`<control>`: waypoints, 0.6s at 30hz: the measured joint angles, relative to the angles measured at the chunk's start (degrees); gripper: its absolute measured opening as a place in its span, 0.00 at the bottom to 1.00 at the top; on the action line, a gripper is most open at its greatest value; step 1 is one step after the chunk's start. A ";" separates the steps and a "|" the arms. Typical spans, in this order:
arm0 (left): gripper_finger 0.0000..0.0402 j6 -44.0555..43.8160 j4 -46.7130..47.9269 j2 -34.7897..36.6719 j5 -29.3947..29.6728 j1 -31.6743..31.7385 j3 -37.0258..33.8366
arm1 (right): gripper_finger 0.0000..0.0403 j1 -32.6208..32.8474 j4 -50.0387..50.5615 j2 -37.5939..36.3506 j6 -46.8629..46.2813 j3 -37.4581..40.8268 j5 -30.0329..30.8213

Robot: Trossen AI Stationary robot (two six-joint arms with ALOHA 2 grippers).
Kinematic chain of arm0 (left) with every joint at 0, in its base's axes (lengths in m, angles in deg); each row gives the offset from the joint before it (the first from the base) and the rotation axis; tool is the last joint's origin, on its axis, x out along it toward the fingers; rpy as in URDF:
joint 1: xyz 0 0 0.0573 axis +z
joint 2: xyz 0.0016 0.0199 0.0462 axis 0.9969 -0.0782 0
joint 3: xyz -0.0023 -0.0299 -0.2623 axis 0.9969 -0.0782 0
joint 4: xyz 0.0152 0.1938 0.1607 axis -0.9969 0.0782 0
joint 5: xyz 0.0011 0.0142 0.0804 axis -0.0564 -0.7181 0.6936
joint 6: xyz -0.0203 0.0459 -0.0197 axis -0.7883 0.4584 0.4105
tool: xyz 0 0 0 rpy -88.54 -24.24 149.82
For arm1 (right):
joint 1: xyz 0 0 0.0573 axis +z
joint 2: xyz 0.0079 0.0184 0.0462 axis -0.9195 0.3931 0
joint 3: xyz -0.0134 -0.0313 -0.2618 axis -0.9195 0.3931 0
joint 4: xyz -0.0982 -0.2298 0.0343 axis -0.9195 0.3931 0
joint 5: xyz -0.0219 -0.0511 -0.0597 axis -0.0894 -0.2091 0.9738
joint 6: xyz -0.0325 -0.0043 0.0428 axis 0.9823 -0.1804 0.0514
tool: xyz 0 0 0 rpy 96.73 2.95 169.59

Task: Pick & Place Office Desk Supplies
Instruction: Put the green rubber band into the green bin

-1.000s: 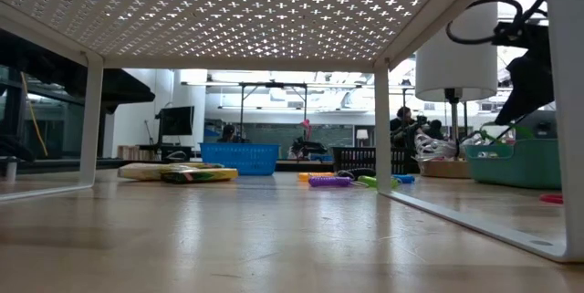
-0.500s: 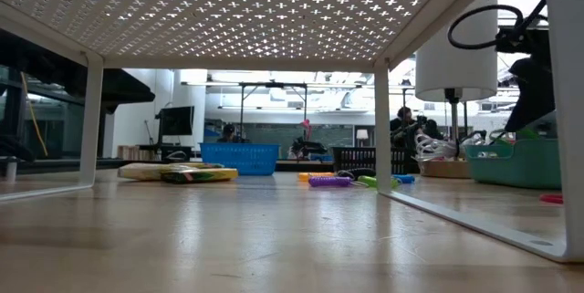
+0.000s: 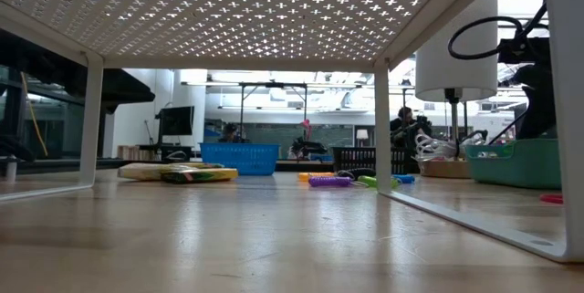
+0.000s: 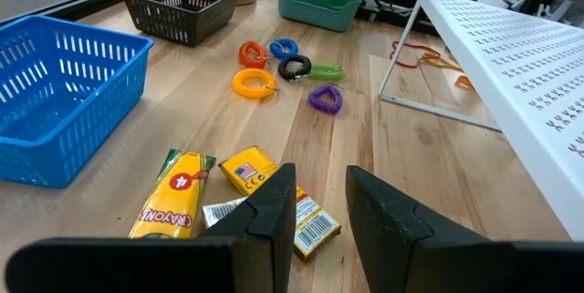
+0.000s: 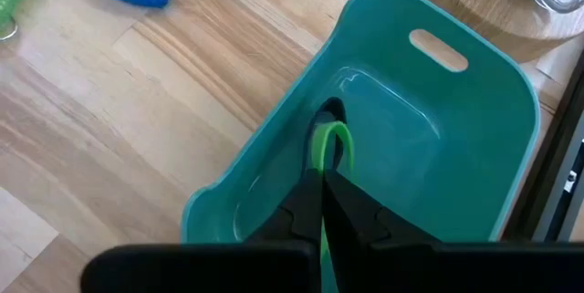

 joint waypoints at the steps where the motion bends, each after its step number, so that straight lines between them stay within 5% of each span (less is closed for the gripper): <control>1: 0.24 -0.01 0.00 0.00 0.00 0.01 0.00 | 0.00 0.00 0.00 0.00 0.00 0.00 0.02; 18: 0.24 -0.01 0.00 0.01 0.00 0.00 0.00 | 0.03 0.01 -0.04 0.00 0.02 0.00 -1.29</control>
